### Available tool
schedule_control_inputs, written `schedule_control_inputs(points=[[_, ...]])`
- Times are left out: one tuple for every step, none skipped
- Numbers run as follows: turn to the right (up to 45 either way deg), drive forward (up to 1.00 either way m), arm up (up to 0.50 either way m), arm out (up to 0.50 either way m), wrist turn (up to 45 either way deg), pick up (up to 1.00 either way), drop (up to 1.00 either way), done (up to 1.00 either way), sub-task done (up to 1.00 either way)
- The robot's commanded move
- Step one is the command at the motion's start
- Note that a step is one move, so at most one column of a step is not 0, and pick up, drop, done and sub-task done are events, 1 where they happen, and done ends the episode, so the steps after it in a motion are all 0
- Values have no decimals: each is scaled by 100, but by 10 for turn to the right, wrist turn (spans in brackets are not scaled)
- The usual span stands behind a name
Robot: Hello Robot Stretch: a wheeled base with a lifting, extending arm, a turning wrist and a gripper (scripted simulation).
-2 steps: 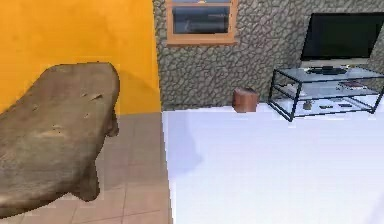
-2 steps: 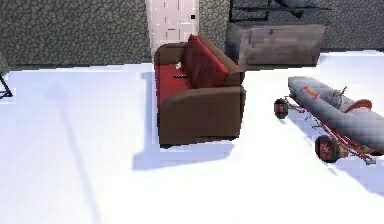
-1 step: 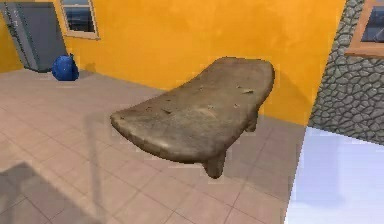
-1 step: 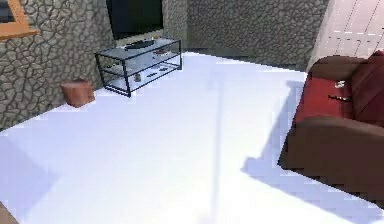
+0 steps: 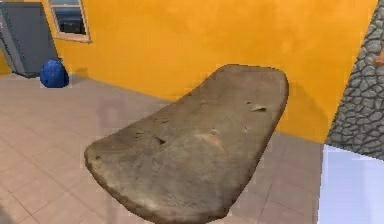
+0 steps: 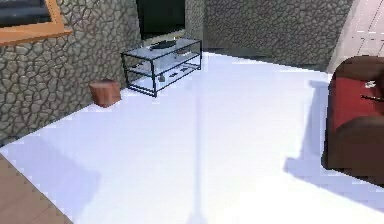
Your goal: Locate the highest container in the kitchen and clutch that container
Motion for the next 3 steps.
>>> schedule_control_inputs(points=[[-450,0,0,0,0,0,0,0,0],[-450,0,0,0,0,0,0,0,0],[-450,0,0,0,0,0,0,0,0]])
